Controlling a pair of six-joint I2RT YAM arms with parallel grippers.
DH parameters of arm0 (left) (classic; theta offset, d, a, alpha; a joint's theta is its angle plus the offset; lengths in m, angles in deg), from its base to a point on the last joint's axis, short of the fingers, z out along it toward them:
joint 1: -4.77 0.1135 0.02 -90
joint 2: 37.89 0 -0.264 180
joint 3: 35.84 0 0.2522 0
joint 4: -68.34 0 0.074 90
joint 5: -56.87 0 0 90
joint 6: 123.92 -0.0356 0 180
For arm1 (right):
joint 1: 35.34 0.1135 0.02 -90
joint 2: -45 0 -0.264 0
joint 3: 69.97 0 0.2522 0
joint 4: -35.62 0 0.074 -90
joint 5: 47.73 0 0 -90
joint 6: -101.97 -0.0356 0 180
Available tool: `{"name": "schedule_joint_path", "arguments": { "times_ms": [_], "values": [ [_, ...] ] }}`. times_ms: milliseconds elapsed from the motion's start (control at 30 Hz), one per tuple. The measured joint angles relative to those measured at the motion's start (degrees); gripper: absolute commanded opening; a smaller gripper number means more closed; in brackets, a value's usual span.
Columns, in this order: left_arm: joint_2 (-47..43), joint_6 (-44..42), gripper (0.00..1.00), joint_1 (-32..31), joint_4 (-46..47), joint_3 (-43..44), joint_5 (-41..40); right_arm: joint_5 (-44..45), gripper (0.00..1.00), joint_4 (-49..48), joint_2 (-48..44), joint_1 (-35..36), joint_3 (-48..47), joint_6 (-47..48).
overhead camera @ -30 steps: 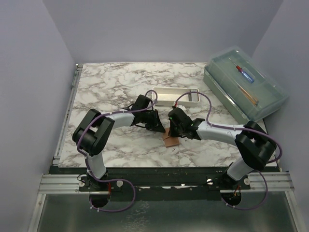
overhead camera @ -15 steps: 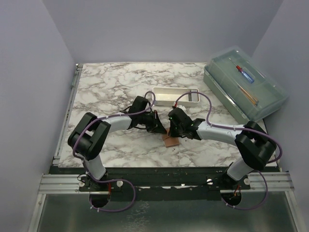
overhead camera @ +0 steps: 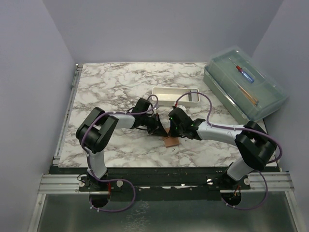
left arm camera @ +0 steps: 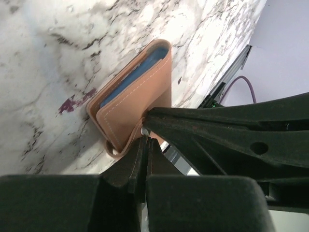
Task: Put the credit cards into the card holder
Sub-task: Close the card holder at the center of the board.
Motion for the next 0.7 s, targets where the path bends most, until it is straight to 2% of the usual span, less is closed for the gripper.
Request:
{"name": "schedule_joint_path", "arguments": {
  "times_ms": [700],
  "values": [
    [2.47, -0.17, 0.00, -0.66, -0.02, 2.29, -0.07, -1.25, 0.00, -2.21, -0.66, -0.33, 1.68, -0.13]
  ]
}}
